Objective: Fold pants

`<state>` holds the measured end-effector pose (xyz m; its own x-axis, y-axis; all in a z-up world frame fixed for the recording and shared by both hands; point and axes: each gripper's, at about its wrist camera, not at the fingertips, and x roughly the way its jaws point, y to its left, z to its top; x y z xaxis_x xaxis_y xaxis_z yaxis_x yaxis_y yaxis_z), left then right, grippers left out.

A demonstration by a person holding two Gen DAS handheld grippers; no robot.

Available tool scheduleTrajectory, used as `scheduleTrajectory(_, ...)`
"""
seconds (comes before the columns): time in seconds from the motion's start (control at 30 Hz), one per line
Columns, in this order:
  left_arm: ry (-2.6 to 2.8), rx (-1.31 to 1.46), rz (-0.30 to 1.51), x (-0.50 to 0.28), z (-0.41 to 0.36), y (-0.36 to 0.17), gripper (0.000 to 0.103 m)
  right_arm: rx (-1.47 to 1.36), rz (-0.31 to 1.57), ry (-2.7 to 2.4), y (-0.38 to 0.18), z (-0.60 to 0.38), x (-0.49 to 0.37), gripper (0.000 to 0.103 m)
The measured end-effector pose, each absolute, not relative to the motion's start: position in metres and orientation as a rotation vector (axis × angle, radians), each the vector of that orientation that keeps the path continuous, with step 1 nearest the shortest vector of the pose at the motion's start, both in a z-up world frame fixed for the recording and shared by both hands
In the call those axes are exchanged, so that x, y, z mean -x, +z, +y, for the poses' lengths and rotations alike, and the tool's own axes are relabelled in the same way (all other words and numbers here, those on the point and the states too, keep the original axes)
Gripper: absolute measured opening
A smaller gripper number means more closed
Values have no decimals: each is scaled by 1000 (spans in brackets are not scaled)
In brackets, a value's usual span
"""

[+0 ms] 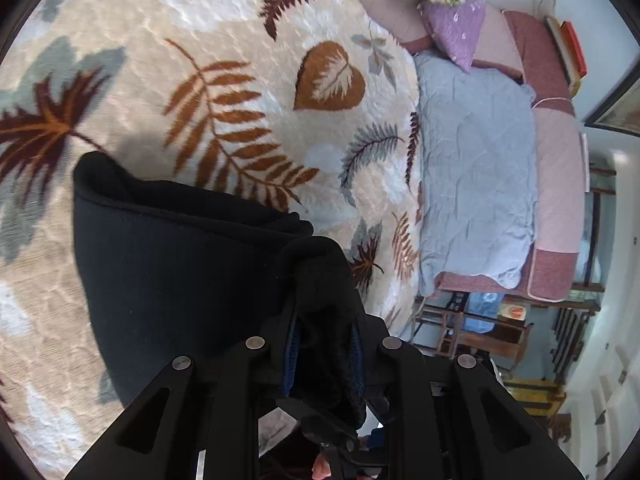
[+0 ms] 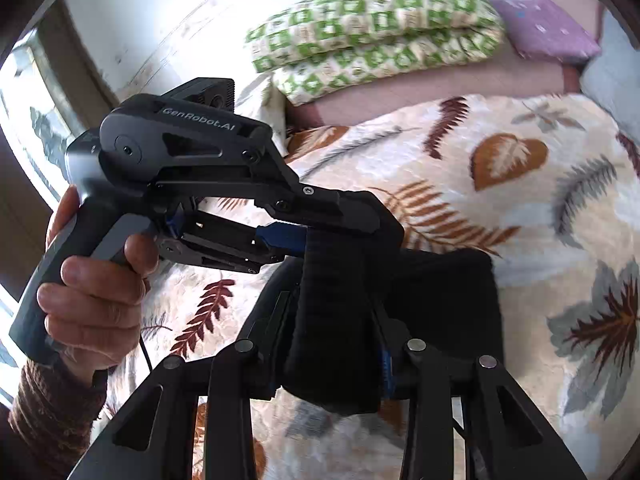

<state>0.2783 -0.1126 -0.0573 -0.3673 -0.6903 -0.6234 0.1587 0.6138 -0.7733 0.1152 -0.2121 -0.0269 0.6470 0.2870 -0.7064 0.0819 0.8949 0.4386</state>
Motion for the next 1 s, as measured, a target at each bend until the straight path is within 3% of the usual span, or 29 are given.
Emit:
scheduleTrajectory(0.07,-862,343,1748,-267,-152,-67,21,-571,895,94,-46,-250,-110,39)
scheduleTrajectory(0.17,-777,212,1733,-250,-201,-71,32,-694,921,56,-74,-293,-98,39)
scheduleTrajectory(0.23,-776,223,1707,-243,-211,-63,41,-754,917,65,-84,-312,-91,45)
scheduleTrajectory(0.37,-766,341,1639,-235,-200,-34,45,-851,910,100,-91,-337,-81,48)
scheduleTrajectory(0.43,-767,412,1588,-226,-178,-18,52,-891,885,119,-85,-348,-75,48)
scheduleTrajectory(0.5,-739,497,1540,-211,-150,-8,66,-911,835,130,-74,-361,-70,49)
scheduleTrajectory(0.67,-677,685,1491,-149,-91,-16,66,-961,827,263,-54,-368,-84,69)
scheduleTrajectory(1.0,-513,888,1498,-107,-74,-75,65,-837,981,314,-59,-330,-128,69)
